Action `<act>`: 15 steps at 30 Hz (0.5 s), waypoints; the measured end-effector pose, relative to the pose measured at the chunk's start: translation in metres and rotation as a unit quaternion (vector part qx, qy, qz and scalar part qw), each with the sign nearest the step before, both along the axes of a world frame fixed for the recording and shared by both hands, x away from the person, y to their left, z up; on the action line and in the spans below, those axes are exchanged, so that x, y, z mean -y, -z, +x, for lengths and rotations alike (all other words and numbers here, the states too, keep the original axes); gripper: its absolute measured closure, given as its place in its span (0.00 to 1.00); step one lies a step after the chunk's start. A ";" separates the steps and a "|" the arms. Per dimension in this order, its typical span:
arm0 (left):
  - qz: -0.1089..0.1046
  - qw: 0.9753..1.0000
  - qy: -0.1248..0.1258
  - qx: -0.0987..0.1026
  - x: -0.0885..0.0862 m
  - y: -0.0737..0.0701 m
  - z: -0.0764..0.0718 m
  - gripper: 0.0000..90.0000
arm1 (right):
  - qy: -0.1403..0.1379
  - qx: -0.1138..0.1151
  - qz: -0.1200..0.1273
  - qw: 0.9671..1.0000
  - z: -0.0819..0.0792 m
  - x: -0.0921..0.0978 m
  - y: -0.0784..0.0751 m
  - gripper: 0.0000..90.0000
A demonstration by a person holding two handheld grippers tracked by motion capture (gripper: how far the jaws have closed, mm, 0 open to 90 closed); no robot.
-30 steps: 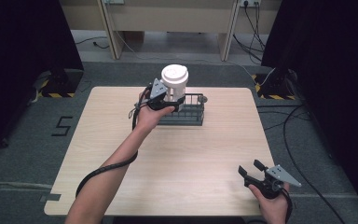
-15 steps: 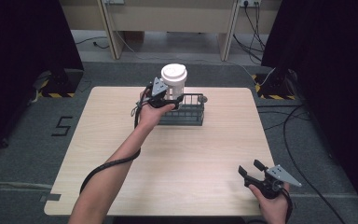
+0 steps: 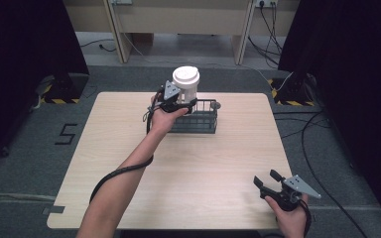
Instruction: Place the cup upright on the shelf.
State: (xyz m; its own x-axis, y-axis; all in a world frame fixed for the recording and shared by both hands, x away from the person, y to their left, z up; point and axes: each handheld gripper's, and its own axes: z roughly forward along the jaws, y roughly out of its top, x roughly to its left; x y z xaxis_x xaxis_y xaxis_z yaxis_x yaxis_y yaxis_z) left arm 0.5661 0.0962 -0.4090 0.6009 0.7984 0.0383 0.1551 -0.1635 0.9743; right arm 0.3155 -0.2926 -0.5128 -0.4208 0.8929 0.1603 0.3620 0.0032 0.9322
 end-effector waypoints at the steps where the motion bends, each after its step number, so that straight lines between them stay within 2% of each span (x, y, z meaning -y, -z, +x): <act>1: 0.001 1.000 -0.004 -0.002 0.000 0.001 0.001 0.19 | 0.000 0.000 0.000 1.000 0.000 0.000 0.000 0.27; 15: -0.004 1.000 -0.022 -0.009 0.004 0.005 0.008 0.19 | -0.001 0.001 0.000 1.000 0.000 0.000 0.000 0.27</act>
